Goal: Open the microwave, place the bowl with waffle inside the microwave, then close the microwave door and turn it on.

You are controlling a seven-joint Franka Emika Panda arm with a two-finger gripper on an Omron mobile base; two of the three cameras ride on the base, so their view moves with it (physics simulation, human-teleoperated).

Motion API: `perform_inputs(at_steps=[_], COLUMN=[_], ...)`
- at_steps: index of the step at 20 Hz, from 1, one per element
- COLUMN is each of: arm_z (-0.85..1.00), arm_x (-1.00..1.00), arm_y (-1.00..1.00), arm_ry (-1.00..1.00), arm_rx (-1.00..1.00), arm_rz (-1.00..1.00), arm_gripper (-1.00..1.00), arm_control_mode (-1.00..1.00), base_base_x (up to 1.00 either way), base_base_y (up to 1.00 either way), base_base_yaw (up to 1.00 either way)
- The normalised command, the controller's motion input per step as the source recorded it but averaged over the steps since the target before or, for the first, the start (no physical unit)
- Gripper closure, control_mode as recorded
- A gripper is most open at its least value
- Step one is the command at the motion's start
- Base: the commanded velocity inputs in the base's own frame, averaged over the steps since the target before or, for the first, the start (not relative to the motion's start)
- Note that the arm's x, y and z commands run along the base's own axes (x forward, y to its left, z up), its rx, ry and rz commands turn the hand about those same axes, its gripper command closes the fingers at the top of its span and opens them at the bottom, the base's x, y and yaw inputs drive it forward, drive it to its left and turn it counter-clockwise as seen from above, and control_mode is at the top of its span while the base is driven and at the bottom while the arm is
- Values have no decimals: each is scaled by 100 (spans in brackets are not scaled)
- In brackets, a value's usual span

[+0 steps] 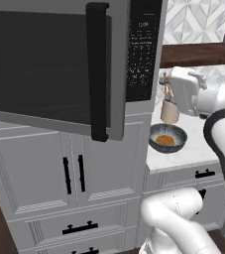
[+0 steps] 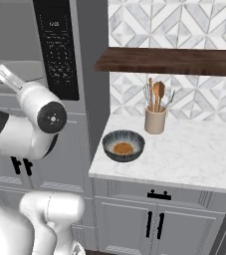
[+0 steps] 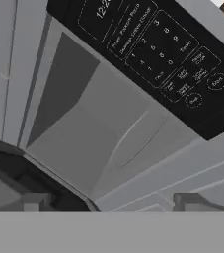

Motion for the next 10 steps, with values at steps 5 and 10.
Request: perform_inputs(at_steps=[5,10], arm_z=[-46,-33], arm_x=[100,100], arm_y=[30,96], arm_ry=[39,37], arm_rx=[13,0], arm_rz=[8,15], arm_gripper=[-100,-100], arm_control_mode=[-100,-100], base_base_x=[0,0], base_base_y=[0,0], base_base_yaw=[0,0])
